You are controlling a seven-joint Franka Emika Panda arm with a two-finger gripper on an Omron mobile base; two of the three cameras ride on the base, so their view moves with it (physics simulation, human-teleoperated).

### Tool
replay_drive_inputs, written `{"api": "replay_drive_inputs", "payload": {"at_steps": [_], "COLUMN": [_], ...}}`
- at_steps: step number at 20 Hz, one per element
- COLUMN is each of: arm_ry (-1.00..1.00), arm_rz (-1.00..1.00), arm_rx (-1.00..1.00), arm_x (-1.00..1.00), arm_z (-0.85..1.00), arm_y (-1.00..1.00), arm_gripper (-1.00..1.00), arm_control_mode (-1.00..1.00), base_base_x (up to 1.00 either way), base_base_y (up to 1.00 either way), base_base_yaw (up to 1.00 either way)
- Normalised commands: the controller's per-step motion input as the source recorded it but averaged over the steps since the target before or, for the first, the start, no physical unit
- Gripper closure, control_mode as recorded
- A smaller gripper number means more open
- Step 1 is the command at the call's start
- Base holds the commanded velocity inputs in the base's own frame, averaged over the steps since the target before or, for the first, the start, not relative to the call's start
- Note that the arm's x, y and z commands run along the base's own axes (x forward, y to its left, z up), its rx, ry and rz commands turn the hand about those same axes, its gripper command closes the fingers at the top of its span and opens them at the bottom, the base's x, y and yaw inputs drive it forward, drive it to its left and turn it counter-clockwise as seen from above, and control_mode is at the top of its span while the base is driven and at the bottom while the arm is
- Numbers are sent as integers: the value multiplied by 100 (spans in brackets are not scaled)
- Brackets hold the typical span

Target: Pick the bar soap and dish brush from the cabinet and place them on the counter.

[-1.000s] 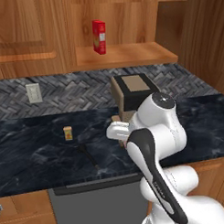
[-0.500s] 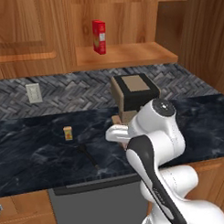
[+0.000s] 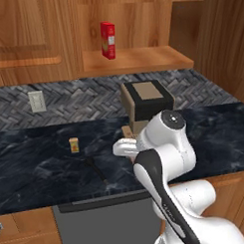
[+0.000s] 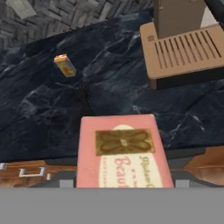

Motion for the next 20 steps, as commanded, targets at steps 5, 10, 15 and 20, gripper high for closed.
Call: {"api": "replay_drive_inputs", "payload": {"at_steps": [5, 10, 15, 20], "arm_ry": [1, 1, 1, 2], "arm_rz": [0, 0, 0, 0], "arm_rx": [-2, 0, 0, 0], "arm_x": [21, 27, 32, 28], "arm_z": [-42, -36, -35, -29], "arm_y": [5, 8, 7, 0], "arm_gripper": [100, 100, 100, 100], "arm_control_mode": [-100, -100, -100, -100], "base_base_x": [0, 0, 0, 0], "base_base_y": [0, 0, 0, 0], "base_base_yaw": [0, 0, 0, 0]}}
